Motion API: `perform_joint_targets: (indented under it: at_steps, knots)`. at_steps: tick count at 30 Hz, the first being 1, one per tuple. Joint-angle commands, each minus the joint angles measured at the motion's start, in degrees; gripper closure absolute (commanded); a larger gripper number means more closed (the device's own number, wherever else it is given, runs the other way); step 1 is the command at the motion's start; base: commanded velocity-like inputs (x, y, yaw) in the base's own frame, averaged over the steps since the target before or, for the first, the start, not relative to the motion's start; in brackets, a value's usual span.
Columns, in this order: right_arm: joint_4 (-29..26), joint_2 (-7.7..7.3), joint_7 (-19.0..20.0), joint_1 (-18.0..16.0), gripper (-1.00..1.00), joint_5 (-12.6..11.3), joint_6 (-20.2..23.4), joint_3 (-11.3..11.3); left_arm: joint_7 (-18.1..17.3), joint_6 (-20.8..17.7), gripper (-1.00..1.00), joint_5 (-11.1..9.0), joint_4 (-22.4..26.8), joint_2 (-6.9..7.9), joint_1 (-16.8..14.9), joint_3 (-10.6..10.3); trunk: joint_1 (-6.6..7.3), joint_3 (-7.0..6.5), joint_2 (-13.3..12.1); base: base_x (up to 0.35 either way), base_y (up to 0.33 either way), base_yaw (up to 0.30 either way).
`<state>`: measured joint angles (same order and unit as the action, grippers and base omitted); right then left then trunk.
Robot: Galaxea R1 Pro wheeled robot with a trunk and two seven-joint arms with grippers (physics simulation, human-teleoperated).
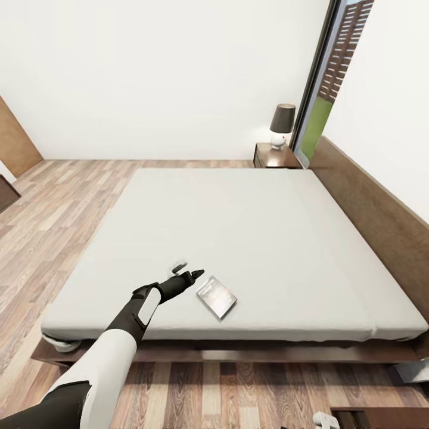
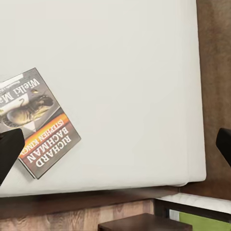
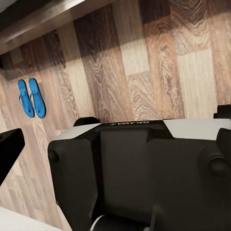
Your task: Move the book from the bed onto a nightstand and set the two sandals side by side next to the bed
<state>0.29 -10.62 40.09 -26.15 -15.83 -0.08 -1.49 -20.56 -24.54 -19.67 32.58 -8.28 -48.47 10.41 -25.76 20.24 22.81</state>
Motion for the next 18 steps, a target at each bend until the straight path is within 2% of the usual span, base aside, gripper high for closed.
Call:
perform_joint_targets:
  at_steps: [1,14,18]
  knots:
    - [0.1,-0.02,0.2,0.0,-1.0,-0.1,0.0,-0.1,-0.2,-0.5,-1.0,-0.3,0.0,-0.07,0.0,0.4,-0.03,0.19,0.1,0.0,0.0,0.0]
    - [0.1,-0.02,0.2,0.0,-1.0,-0.1,0.0,-0.2,-0.2,-0.5,-1.0,-0.3,0.0,-0.07,0.0,0.4,-0.03,1.35,0.1,0.0,0.0,0.0]
    - [0.1,-0.02,0.2,0.0,-1.0,-0.1,0.0,-0.2,-0.2,-0.4,-1.0,-0.3,0.0,-0.07,0.0,0.4,-0.03,1.71,0.1,0.14,0.0,0.0]
